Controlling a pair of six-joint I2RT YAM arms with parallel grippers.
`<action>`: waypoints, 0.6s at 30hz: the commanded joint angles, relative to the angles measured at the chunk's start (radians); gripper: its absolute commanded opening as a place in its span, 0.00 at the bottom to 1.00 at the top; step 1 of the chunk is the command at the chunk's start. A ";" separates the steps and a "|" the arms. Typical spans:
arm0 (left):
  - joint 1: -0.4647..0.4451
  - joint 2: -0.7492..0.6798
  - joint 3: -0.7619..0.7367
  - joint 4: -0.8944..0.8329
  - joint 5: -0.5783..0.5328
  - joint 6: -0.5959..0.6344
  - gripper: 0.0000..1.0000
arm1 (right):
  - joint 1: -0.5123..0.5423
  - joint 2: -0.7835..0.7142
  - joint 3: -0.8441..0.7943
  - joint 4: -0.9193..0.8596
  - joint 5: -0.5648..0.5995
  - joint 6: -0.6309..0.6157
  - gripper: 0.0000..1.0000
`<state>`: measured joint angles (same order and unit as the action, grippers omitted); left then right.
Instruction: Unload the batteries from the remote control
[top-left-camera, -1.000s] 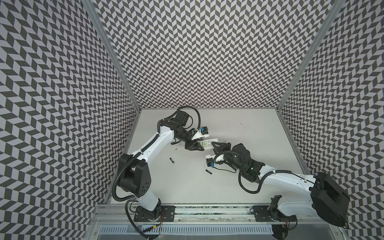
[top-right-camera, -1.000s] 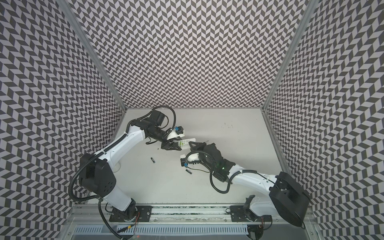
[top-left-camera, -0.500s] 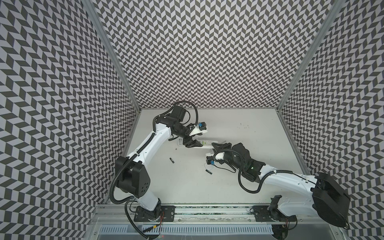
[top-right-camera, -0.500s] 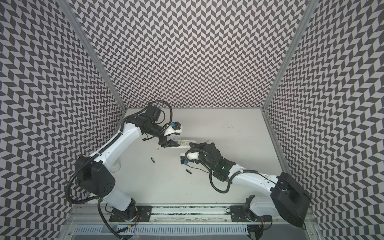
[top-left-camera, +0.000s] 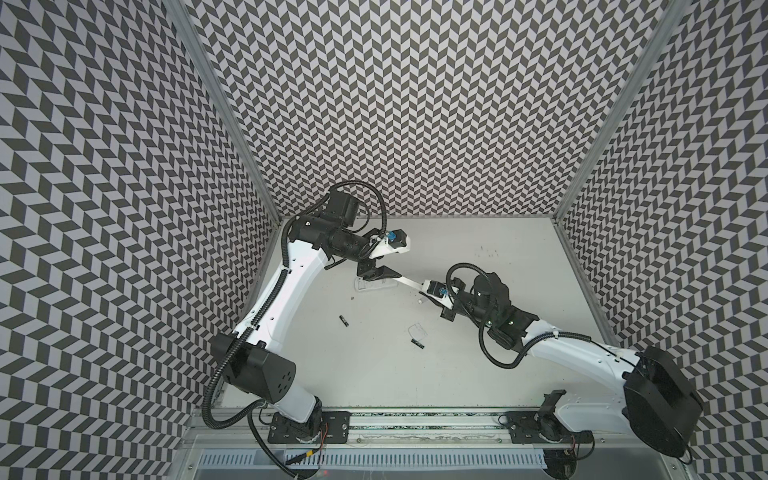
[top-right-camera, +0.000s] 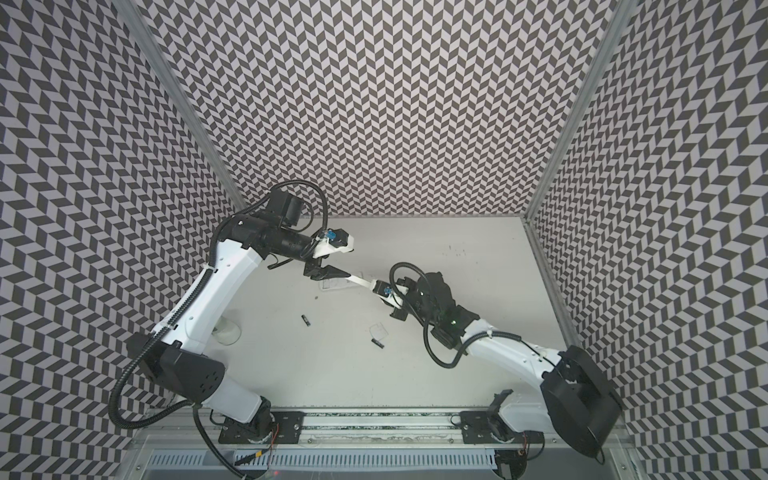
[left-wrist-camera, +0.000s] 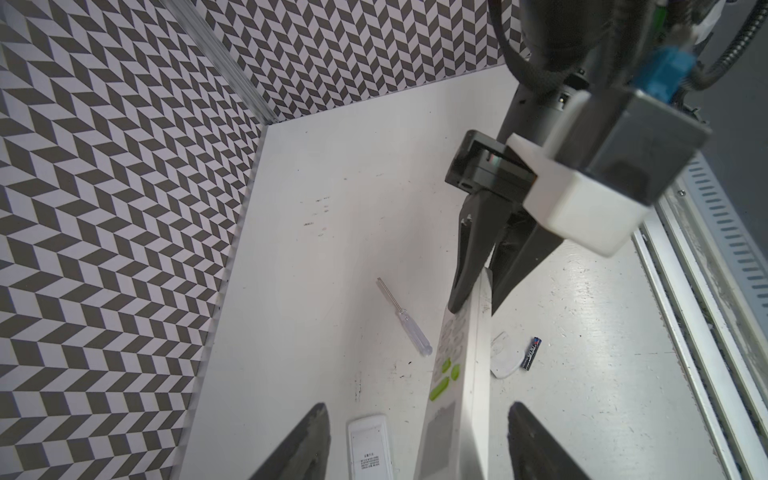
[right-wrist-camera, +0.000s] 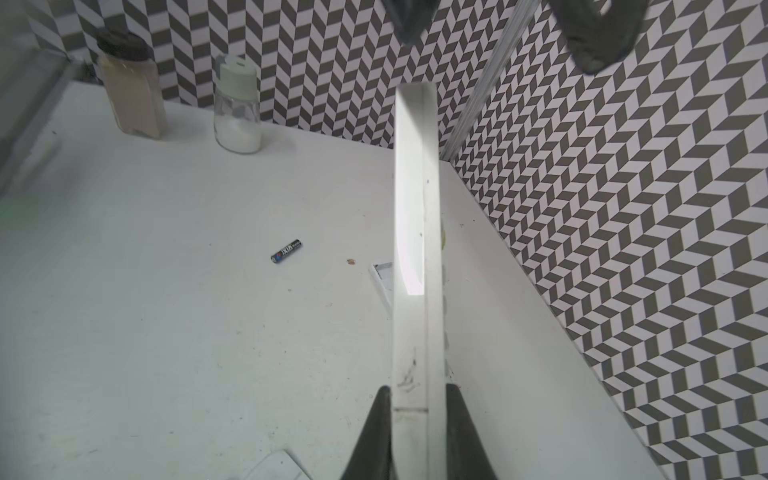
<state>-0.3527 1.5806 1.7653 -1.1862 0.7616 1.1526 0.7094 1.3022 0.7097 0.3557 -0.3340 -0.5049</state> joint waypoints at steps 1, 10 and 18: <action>0.015 -0.003 0.027 -0.050 0.053 0.004 0.64 | -0.033 0.012 -0.003 0.155 -0.172 0.227 0.00; 0.008 0.017 0.014 -0.036 0.146 0.006 0.64 | -0.072 0.036 -0.018 0.249 -0.249 0.330 0.00; -0.009 0.014 -0.076 0.010 0.135 -0.014 0.53 | -0.083 0.053 -0.010 0.289 -0.321 0.381 0.00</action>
<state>-0.3542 1.5864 1.7153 -1.1820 0.8661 1.1427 0.6315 1.3544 0.6910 0.5152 -0.6048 -0.1654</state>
